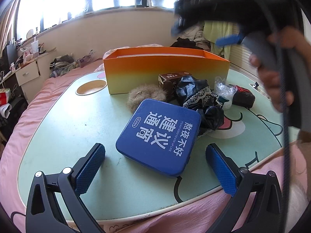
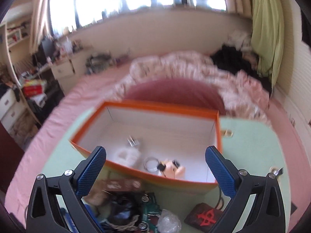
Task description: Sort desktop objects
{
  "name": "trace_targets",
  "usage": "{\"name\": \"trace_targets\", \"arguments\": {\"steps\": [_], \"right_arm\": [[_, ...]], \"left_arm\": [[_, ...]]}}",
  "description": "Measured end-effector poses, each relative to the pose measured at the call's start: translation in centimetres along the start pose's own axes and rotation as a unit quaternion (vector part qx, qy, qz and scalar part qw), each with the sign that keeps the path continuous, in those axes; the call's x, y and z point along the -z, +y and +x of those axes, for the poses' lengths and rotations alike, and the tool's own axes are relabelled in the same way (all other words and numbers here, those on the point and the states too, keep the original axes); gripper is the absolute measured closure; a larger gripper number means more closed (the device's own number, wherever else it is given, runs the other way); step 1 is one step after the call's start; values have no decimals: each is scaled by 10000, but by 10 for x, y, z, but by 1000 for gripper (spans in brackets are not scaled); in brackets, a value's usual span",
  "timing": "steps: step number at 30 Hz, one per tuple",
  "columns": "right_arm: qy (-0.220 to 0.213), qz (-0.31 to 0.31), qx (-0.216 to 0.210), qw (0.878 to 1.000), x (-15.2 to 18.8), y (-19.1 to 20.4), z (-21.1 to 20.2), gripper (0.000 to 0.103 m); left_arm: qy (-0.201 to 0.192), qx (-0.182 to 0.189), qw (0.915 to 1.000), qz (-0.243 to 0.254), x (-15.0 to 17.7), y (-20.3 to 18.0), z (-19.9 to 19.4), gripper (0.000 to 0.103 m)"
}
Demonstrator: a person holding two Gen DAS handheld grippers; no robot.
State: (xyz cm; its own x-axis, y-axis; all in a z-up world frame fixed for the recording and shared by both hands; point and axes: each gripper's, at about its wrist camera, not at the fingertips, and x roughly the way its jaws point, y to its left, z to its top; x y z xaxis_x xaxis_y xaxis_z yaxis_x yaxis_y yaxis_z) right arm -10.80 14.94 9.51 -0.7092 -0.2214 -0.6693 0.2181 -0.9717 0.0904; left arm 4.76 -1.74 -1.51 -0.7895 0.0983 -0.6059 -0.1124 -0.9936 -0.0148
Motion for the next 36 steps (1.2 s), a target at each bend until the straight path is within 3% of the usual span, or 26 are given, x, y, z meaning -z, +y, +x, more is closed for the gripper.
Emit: {"name": "trace_targets", "arguments": {"steps": [3, 6, 18, 21, 24, 26, 28, 31, 33, 35, 36], "right_arm": [[327, 109, -28, 9994, 10, -6, 21, 1], [174, 91, -42, 9998, 14, -8, 16, 1], [360, 38, -82, 9993, 8, -3, 19, 1], [476, -5, -234, 9986, -4, 2, 18, 9], [874, 367, -896, 9915, -24, 5, 24, 14], [1331, 647, -1387, 9792, -36, 12, 37, 15], [1866, 788, -1625, 9657, -44, 24, 57, 24], [2481, 755, -1376, 9559, -44, 43, 90, 37], [2701, 758, -1189, 9524, -42, 52, 109, 38], [2597, 525, -996, 9591, -46, 61, 114, 38], [2602, 357, -837, 9612, -46, 66, 116, 44]], "left_arm": [[-3, -1, 10000, 2, 0, -2, -2, 0], [-7, -5, 10000, 3, 0, -2, -4, 0], [-7, -4, 10000, 4, 0, -2, -5, 0], [-6, -2, 10000, 3, 0, -2, -5, 0], [-5, -5, 10000, 2, 1, -2, -5, 0], [-1, -15, 10000, 2, 0, -3, -5, 0], [1, -13, 10000, 4, -1, -1, -5, 0], [-2, -11, 10000, 5, 0, -1, -5, 0], [-1, -10, 10000, 6, -1, -1, -5, 0], [6, 4, 10000, -5, -1, 0, -5, 0], [0, 13, 10000, -3, -1, 0, -5, 0]]}}
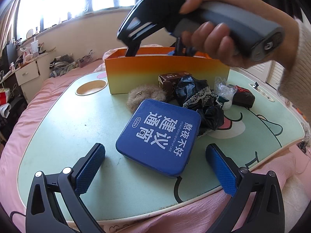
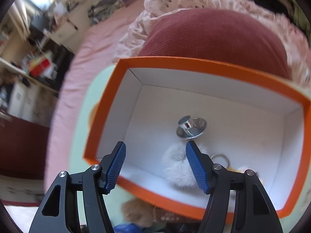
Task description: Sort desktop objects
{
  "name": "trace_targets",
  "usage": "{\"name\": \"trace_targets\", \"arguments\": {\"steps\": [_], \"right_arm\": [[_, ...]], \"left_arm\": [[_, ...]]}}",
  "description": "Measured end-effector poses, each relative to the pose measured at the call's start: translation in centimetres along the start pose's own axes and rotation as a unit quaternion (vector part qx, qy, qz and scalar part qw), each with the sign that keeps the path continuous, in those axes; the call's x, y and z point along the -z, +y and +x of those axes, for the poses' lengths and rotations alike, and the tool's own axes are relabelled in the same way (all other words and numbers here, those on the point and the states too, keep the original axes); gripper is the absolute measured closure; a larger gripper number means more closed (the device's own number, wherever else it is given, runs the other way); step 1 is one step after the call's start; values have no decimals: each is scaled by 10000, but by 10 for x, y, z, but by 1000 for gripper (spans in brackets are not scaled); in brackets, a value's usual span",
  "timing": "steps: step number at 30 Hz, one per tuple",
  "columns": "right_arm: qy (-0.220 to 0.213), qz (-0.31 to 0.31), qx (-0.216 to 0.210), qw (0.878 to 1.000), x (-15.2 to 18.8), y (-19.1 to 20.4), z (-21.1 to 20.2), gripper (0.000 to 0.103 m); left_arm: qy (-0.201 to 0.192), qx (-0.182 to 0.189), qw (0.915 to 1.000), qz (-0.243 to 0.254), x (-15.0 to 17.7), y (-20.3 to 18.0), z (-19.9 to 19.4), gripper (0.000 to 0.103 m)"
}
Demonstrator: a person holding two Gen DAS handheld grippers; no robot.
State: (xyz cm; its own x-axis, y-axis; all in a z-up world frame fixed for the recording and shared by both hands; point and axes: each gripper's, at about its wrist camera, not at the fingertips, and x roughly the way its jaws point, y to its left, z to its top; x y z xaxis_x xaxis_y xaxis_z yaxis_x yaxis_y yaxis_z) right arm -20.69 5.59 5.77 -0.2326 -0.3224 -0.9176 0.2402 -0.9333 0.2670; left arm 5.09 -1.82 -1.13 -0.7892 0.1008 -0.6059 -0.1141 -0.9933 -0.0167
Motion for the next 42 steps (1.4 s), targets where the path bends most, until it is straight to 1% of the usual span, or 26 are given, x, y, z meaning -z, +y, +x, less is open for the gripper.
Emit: {"name": "trace_targets", "arguments": {"steps": [1, 2, 3, 4, 6, 8, 10, 11, 12, 13, 15, 16, 17, 18, 20, 22, 23, 26, 30, 32, 36, 39, 42], "right_arm": [[15, -147, 271, 9995, -1, 5, 2, 56], [0, -328, 683, 9971, -1, 11, 5, 62], [-15, -491, 1062, 9931, -1, 15, 7, 65], [20, -509, 1076, 9929, 0, 15, 9, 67], [168, -454, 900, 9948, 2, 9, 15, 67], [409, -331, 433, 9977, 0, -5, 23, 66], [361, -143, 130, 9992, 0, -20, 25, 71], [309, -159, 96, 9994, 1, -23, 26, 72], [248, -164, 56, 9995, 2, -26, 26, 76], [225, -83, -135, 9996, 5, -30, 28, 82], [137, 26, -313, 9994, 7, -33, 30, 86], [-10, 36, -349, 9994, 9, -34, 28, 96], [-140, 29, -369, 9992, 9, -35, 26, 101], [-275, 45, -429, 9987, 11, -36, 23, 101], [-575, 217, -779, 9951, 14, -41, 10, 101], [-728, 314, -1110, 9907, 18, -46, 1, 102], [-784, 334, -1172, 9894, 20, -48, -2, 102], [-1054, 400, -1206, 9863, 26, -53, -22, 102], [-1530, 407, -1402, 9774, 43, -58, -51, 102], [-1670, 420, -1441, 9745, 41, -54, -68, 102], [-2181, 278, -1575, 9627, 58, -50, -109, 102], [-2546, 58, -1657, 9527, 87, -45, -137, 102], [-2691, -122, -1540, 9506, 113, -42, -149, 102]], "left_arm": [[-7, 1, 10000, 6, 0, 0, 0, 0], [-7, 4, 10000, 7, 0, 1, 0, 0], [-9, 9, 10000, 5, -1, 1, 0, 0], [1, 16, 10000, -6, 0, 1, 0, 0], [3, 34, 10000, -12, -1, 3, 1, 0], [1, 26, 10000, -6, -2, 3, 1, 0], [0, 31, 10000, -8, -2, 3, 1, 0], [-3, 27, 10000, -1, -2, 3, 1, 0], [-4, 26, 10000, 2, -2, 3, 0, 0], [-3, 27, 10000, 2, -3, 3, 0, 0], [-8, 25, 10000, 8, -3, 2, 1, 0], [-10, 28, 10000, 10, -3, 3, 1, 0], [-13, 30, 10000, 12, -3, 4, 2, 0], [-16, 35, 10000, 11, -2, 4, 2, 0], [-15, 33, 10000, 12, -2, 4, 2, 0], [-14, 30, 10000, 12, -3, 4, 2, 0], [-14, 31, 10000, 10, -2, 4, 2, 0], [-16, 33, 10000, 10, -2, 4, 2, 0], [-15, 33, 10000, 10, -2, 4, 2, 0], [-13, 29, 10000, 11, -2, 4, 2, 0], [-13, 31, 10000, 12, -2, 5, 3, 0], [-15, 33, 10000, 11, -2, 5, 3, 0], [-15, 29, 10000, 13, -2, 5, 3, 0]]}}
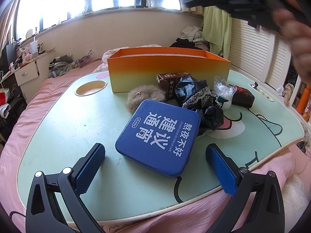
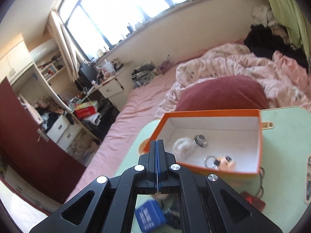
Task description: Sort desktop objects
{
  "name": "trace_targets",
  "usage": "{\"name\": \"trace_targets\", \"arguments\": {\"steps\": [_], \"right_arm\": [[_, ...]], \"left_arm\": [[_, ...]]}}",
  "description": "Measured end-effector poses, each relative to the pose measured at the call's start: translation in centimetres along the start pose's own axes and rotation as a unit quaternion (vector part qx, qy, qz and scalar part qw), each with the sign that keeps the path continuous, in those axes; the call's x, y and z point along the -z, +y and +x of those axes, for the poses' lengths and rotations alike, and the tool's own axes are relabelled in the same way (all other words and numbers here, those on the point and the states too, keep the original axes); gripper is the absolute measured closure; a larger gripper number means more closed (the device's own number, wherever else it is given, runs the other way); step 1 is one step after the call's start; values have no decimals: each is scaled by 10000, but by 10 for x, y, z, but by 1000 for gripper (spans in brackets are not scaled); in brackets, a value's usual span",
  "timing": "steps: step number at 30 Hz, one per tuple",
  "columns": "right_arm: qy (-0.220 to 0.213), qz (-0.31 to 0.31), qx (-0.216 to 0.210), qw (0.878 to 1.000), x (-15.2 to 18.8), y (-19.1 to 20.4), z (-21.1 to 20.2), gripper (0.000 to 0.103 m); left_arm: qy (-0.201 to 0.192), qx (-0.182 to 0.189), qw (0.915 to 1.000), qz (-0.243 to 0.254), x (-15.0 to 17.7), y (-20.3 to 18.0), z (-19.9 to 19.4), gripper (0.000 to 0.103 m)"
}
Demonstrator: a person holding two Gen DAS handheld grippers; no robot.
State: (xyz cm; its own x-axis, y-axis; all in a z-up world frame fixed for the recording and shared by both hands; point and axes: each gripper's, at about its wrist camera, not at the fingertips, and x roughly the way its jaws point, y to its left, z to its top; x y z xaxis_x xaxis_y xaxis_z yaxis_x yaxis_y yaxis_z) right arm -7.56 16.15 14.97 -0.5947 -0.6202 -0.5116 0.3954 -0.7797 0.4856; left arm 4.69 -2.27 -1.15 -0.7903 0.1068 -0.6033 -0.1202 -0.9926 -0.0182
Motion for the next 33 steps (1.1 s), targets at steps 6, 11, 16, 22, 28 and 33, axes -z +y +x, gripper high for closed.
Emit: {"name": "trace_targets", "arguments": {"steps": [6, 11, 16, 22, 28, 33], "right_arm": [[97, -22, 1, 10000, 15, -7, -9, 101], [454, 30, 422, 9981, -9, -9, 20, 44], [1003, -571, 1317, 9846, -35, 2, 76, 34], [2066, -748, 2183, 9508, -35, -15, 161, 42], [2530, -598, 1990, 9449, -16, -27, 192, 48], [2836, -79, 1480, 9474, -9, -36, 207, 82]], "left_arm": [[1, 3, 10000, -1, 1, 0, 0, 0], [-4, 2, 10000, 0, 1, 0, 0, 0], [-60, -7, 10000, 32, 2, 0, -1, 0], [-116, 29, 9999, 35, 6, 3, -2, 0], [-159, 65, 9998, 45, 8, 2, -4, 0], [-164, 72, 9998, 37, 9, 1, -5, 0]]}}
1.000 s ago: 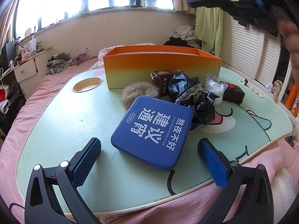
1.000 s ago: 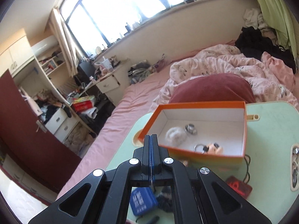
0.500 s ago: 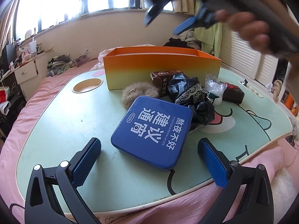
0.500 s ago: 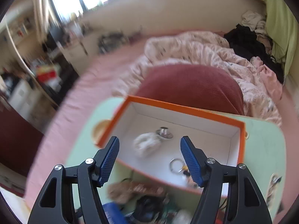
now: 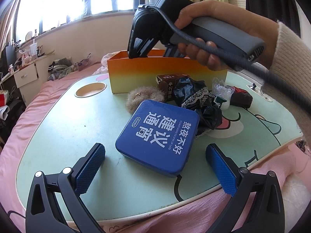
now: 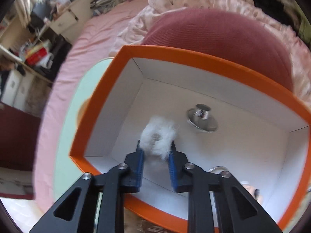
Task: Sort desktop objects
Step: 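Lift the white fluffy item out of the box with the right gripper onto the table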
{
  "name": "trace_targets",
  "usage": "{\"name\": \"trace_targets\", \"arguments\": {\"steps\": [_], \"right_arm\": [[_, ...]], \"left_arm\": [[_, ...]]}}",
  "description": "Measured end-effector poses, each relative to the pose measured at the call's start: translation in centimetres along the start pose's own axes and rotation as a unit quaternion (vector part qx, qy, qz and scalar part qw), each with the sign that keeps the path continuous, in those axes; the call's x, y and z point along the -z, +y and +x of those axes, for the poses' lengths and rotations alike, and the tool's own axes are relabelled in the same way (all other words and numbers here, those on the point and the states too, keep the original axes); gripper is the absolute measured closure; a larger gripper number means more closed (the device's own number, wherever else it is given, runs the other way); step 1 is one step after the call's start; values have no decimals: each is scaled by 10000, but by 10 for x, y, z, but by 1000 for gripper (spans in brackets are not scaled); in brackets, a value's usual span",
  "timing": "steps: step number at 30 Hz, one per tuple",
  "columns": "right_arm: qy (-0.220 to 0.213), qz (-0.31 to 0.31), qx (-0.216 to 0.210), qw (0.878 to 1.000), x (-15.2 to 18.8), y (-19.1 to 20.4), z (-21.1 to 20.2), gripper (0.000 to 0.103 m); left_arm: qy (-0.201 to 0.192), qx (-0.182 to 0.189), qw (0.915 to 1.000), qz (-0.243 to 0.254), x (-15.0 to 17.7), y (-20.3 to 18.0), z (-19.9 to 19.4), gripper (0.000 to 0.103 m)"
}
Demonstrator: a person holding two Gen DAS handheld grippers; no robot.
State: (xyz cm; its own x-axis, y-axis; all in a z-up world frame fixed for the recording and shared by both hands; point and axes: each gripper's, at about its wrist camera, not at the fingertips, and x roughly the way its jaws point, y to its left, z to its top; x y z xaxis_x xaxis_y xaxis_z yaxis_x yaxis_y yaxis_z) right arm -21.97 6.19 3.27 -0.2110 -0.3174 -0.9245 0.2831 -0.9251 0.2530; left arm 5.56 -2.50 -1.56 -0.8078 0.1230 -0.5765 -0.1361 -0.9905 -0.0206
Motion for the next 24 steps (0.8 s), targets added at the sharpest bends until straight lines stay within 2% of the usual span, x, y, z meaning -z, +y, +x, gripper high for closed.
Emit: {"name": "trace_targets", "arguments": {"steps": [3, 8, 11, 14, 17, 20, 22, 24], "right_arm": [[-413, -70, 108, 9991, 5, -1, -17, 83], [-1188, -139, -272, 9924, 29, -2, -83, 83], [-1665, -486, -336, 9843, 69, 2, -129, 83], [-1805, -713, -443, 9800, 119, -4, -151, 82], [-1563, -865, -449, 9829, 164, -10, -141, 82], [-1269, -785, -535, 9874, 197, -27, -114, 82], [-1311, -761, -463, 9874, 208, -32, -101, 82], [-1530, -802, -209, 9847, 211, -34, -92, 81]], "left_arm": [[1, 11, 10000, -9, 0, 0, 0, 0], [4, 15, 10000, -11, 0, 1, -1, 0], [6, 15, 10000, -9, 0, 1, -1, 0], [13, 13, 10000, -6, 0, 0, -1, 0], [25, 1, 10000, -5, 0, 0, -1, 0], [44, -15, 10000, -4, -1, 0, 0, 0], [53, -21, 10000, -6, -1, 0, 0, 0], [59, -18, 10000, -10, -1, 0, 0, 0]]}}
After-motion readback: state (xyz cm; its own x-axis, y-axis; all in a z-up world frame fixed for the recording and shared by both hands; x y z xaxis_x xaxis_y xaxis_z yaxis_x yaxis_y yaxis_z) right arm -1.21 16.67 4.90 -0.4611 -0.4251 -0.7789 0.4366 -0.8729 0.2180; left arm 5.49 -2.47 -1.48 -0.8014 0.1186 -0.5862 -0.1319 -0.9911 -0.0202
